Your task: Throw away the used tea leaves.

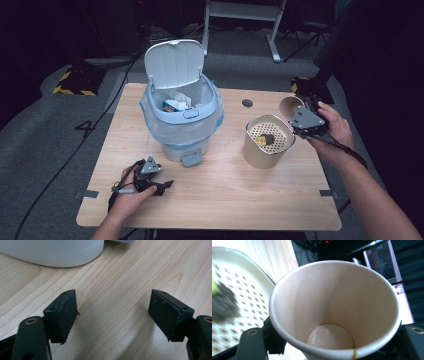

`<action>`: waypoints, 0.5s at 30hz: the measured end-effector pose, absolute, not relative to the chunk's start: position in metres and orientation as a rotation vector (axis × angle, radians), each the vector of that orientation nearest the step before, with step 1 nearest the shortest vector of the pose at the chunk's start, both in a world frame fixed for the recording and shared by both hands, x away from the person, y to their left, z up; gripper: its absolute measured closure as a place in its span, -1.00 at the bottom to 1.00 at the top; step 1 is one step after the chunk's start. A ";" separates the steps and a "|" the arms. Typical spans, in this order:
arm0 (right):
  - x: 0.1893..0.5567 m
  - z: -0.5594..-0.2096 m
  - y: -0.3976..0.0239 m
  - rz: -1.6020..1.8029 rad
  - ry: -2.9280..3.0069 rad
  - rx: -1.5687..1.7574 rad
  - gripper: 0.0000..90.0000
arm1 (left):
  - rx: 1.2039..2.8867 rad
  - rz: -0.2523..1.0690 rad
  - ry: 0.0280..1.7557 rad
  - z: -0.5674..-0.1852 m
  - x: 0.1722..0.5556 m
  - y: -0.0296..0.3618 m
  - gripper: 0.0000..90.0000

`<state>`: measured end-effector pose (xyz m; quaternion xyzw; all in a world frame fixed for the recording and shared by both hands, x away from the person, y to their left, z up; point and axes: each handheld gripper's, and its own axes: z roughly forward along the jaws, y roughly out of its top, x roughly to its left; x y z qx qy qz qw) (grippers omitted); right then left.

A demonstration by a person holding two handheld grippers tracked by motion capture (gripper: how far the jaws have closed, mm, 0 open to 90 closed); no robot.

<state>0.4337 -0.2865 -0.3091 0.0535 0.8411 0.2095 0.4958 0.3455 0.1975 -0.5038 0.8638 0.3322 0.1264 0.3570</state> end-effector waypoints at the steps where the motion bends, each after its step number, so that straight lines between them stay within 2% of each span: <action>1: 0.434 -0.308 -0.288 0.570 2.060 0.181 -0.38 | 2.230 0.326 0.857 -0.504 0.346 0.197 -0.47; 9: 0.439 -0.305 -0.306 1.007 2.193 0.643 -0.39 | 2.232 0.327 0.855 -0.504 0.346 0.197 -0.47; 15: 0.440 -0.308 -0.313 1.194 2.249 0.783 -0.39 | 2.232 0.328 0.855 -0.504 0.345 0.197 -0.47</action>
